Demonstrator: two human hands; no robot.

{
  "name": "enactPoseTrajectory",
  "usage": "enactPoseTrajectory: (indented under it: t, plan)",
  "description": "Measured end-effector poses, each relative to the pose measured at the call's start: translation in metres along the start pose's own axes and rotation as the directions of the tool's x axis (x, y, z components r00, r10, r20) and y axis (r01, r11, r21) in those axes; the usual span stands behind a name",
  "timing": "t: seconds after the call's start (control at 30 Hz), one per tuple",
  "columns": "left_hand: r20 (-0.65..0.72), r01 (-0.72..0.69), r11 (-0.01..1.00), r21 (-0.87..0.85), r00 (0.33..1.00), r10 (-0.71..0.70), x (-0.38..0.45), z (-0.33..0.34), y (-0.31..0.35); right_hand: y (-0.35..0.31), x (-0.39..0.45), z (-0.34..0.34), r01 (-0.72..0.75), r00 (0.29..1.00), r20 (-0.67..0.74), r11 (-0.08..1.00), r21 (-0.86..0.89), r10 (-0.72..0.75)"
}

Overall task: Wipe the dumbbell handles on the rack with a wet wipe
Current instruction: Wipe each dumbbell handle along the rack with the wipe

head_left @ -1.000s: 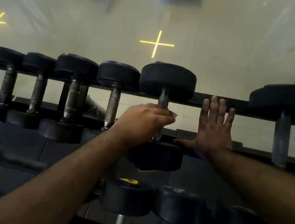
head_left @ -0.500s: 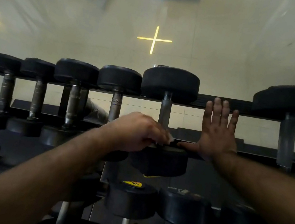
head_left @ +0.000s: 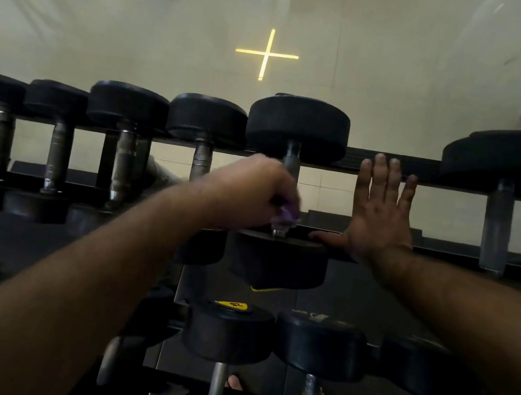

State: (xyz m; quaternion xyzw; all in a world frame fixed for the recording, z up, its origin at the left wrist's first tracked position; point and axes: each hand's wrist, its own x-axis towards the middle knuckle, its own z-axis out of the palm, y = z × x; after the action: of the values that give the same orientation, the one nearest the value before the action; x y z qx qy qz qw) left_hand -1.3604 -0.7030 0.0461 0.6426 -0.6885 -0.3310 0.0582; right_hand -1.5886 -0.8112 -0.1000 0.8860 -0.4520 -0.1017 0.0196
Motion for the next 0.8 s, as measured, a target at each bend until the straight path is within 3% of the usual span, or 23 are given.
enactPoseTrajectory:
  t: [0.03,0.1,0.23,0.37,0.43,0.5,0.57,0.6,0.67,0.73,0.77,0.8]
  plan:
    - [-0.025,-0.021,0.999,-0.039,0.999,0.020,0.004,0.006,0.009,0.000,0.000,0.000,-0.001,1.000,-0.002,1.000,0.004,0.001]
    - [0.082,-0.014,1.000,0.028,0.997,0.012,0.013,0.024,0.021,0.000,0.000,0.000,0.000,1.000,-0.009,1.000,0.012,0.001]
    - [0.225,0.131,0.990,0.058,0.964,-0.141,-0.003,0.003,0.004,0.000,-0.001,0.000,0.005,1.000,0.005,1.000,0.009,-0.005]
    - [0.012,0.274,0.957,0.092,0.961,-0.277,-0.013,-0.006,-0.009,0.001,0.000,-0.001,0.013,1.000,0.008,1.000,0.008,-0.013]
    - [0.018,0.336,0.936,0.104,0.941,-0.339,-0.004,0.014,0.007,0.001,0.001,-0.001,0.011,1.000,0.001,1.000,0.014,-0.011]
    - [0.069,0.302,0.950,0.079,0.949,-0.308,0.005,0.030,0.019,0.001,0.001,0.000,0.011,1.000,0.001,0.999,0.031,-0.011]
    - [0.061,0.215,0.972,-0.096,0.976,-0.209,0.004,0.028,0.021,0.001,0.002,0.000,0.011,1.000,0.022,0.999,0.037,-0.012]
    - [0.013,0.170,0.967,-0.189,0.985,-0.171,0.001,0.022,0.020,0.001,0.001,0.000,0.009,1.000,0.027,0.999,0.034,-0.010]
    - [-0.281,0.119,0.963,-0.242,0.941,-0.187,0.000,0.015,0.010,0.001,0.002,0.000,0.007,1.000,0.021,1.000,0.022,-0.008]
    - [-0.638,0.050,0.998,-0.043,0.767,-0.066,0.007,0.017,-0.005,0.001,0.002,0.000,0.007,1.000,0.029,1.000,0.018,-0.007]
    - [-0.681,0.027,0.991,0.133,0.729,0.072,0.011,0.020,-0.012,0.001,0.002,0.000,0.005,1.000,0.025,1.000,0.018,-0.006]
    - [-0.650,0.004,0.952,0.307,0.731,0.207,0.015,0.027,-0.020,0.001,0.002,0.001,0.003,1.000,0.019,1.000,0.019,-0.003]
